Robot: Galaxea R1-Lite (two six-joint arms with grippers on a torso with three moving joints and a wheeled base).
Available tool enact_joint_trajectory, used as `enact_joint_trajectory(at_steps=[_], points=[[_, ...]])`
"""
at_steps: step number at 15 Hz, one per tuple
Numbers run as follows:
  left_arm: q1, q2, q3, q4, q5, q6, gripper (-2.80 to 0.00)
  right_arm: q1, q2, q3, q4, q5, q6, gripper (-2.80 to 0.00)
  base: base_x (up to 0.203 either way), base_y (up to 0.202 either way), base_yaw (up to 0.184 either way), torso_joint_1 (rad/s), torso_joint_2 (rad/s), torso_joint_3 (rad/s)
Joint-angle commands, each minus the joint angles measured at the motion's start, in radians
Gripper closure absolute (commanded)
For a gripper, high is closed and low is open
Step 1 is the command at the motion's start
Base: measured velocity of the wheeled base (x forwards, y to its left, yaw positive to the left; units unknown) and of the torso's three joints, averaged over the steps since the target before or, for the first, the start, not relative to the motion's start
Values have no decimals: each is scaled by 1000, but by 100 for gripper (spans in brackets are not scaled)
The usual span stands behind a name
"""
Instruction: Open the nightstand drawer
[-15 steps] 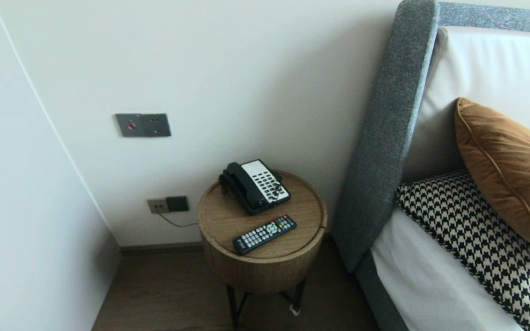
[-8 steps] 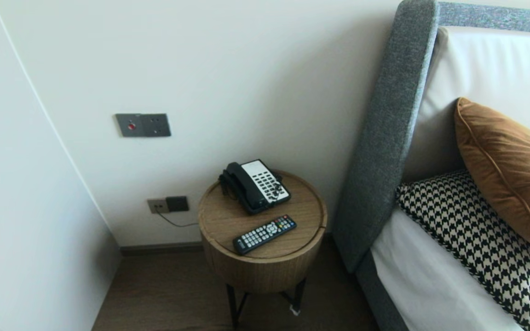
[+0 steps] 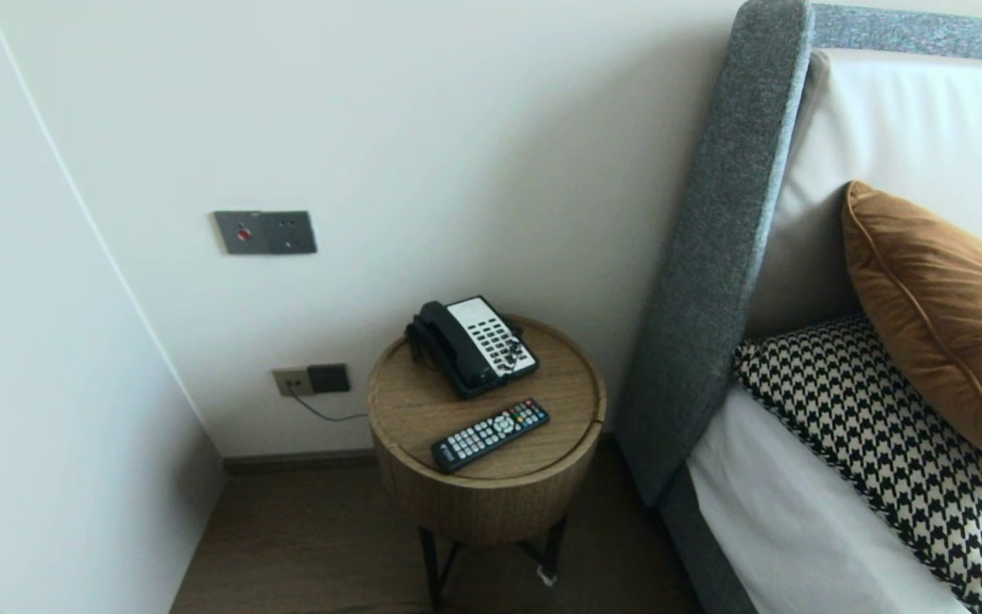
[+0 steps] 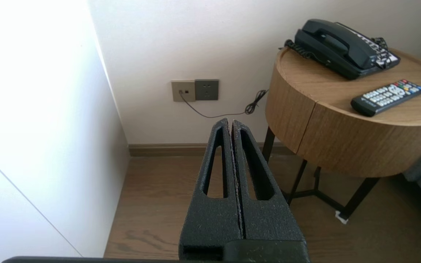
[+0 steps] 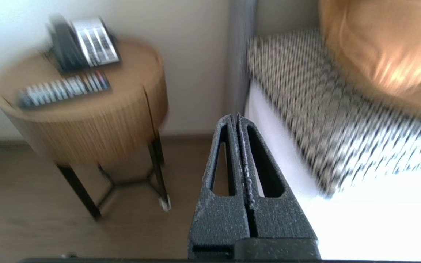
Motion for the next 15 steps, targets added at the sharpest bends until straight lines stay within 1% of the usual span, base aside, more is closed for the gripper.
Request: enact_joint_trajectory(at_steps=[1, 5, 8, 9, 10, 11, 12, 13, 14, 15], points=[[0, 0, 0, 0, 1, 0, 0, 1, 165, -177, 28, 20, -1, 0, 0, 0, 0, 0, 0, 0], [0, 0, 0, 0, 1, 0, 0, -1, 526, -479, 43, 36, 18, 0, 0, 0, 0, 0, 0, 0], [0, 0, 0, 0, 1, 0, 0, 8, 771, -686, 39, 40, 62, 0, 0, 0, 0, 0, 0, 0], [0, 0, 0, 0, 1, 0, 0, 22, 848, -751, 41, 40, 83, 0, 0, 0, 0, 0, 0, 0], [0, 0, 0, 0, 1, 0, 0, 46, 912, -806, 43, 40, 103, 0, 0, 0, 0, 0, 0, 0], [0, 0, 0, 0, 1, 0, 0, 90, 976, -852, 44, 40, 123, 0, 0, 0, 0, 0, 0, 0], [0, 0, 0, 0, 1, 0, 0, 153, 1029, -890, 45, 40, 135, 0, 0, 0, 0, 0, 0, 0], [0, 0, 0, 0, 1, 0, 0, 207, 1073, -914, 46, 40, 142, 0, 0, 0, 0, 0, 0, 0], [0, 0, 0, 0, 1, 0, 0, 244, 1116, -926, 49, 40, 147, 0, 0, 0, 0, 0, 0, 0], [0, 0, 0, 0, 1, 0, 0, 262, 1158, -928, 52, 41, 152, 0, 0, 0, 0, 0, 0, 0]])
